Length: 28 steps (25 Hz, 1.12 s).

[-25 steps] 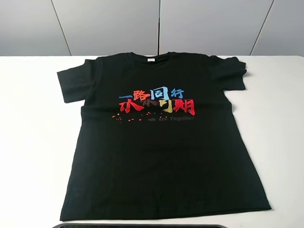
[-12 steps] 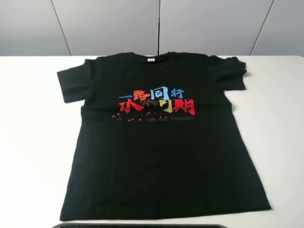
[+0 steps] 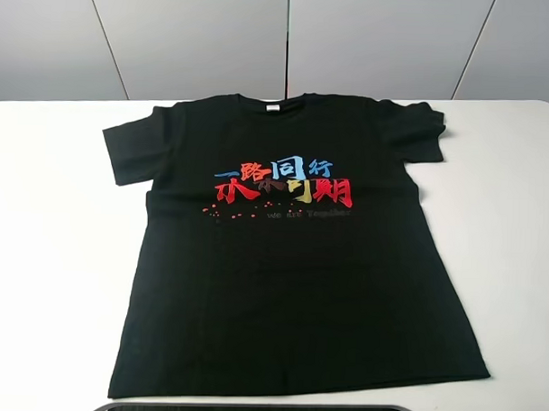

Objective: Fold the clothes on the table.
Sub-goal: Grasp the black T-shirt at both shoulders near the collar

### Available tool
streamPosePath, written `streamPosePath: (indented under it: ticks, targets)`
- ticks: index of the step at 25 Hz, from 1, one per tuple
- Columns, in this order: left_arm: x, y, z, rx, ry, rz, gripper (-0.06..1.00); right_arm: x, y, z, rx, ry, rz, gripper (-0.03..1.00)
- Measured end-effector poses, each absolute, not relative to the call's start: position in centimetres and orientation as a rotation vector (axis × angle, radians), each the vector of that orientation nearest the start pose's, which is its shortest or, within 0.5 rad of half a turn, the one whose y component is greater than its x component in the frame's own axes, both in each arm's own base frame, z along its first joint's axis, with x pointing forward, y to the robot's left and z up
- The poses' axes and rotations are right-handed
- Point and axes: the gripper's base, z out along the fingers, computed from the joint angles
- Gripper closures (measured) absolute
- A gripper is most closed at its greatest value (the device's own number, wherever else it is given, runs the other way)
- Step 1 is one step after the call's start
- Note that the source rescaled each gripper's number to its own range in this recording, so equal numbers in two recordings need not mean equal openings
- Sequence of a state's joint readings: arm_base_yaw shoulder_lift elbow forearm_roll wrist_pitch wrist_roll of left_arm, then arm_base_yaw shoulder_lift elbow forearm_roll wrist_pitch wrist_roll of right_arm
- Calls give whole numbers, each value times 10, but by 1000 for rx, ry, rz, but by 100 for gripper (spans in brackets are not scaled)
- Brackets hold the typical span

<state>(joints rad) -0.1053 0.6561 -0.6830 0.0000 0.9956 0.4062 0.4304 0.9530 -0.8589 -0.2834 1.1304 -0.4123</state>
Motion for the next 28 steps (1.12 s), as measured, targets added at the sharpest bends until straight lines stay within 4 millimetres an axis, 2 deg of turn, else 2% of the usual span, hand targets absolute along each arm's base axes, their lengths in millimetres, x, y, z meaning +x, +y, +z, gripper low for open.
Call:
streamPosePath:
  ticks: [6, 12, 23, 28]
  targets:
    - [141, -23, 286, 827, 2449, 123, -6, 186, 86, 278, -1493, 2412, -558, -3]
    - [174, -40, 266, 925, 2433, 99, -6, 208, 104, 254, -1576, 2371, -579, -3]
    - [198, -71, 227, 1226, 2471, 131, -6, 257, 132, 222, -1748, 2362, -699, -3]
    - [203, -82, 214, 1313, 2479, 133, -6, 271, 151, 201, -1821, 2390, -543, -3]
